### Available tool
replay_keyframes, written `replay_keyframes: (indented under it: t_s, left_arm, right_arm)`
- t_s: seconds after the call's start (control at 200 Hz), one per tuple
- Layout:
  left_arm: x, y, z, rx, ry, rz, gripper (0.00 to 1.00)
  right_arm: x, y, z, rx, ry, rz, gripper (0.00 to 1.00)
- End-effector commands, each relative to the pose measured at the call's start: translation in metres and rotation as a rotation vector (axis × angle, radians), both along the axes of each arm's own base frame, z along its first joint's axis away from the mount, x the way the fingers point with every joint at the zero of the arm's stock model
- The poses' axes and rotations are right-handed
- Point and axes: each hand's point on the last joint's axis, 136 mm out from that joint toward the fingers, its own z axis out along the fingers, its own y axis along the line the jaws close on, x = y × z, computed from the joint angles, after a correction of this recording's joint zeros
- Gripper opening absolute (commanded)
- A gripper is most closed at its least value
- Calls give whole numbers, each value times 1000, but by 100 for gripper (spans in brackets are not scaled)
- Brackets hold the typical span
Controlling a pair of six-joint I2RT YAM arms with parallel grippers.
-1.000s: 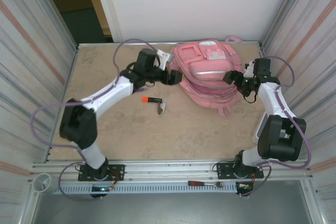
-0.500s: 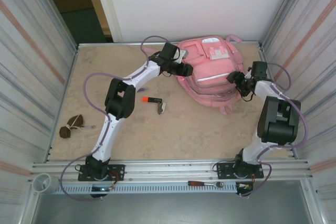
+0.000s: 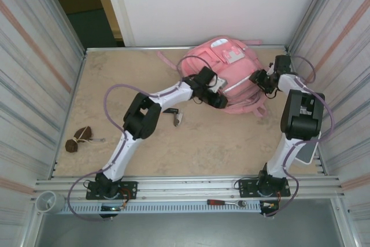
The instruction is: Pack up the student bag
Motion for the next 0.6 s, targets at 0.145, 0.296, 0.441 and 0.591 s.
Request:
replay_keyframes:
  t_s: [0.145,0.296,0.441,0.591]
  left_arm:
    - [-42,0,81,-33,-176,-186,63]
    - [6,52,116,32,-375,-9,68]
    - [50,112,118,124,-453,139,72]
    - [81,167,110,273,-635,72,73]
  right_arm:
    - [33,46,11,-149,19,199,57]
    - [28,23,37,-268,-12,143,66]
    - [2,28,51,-275,-40,137,70]
    - [-35,48,53,-195,-53,160,71]
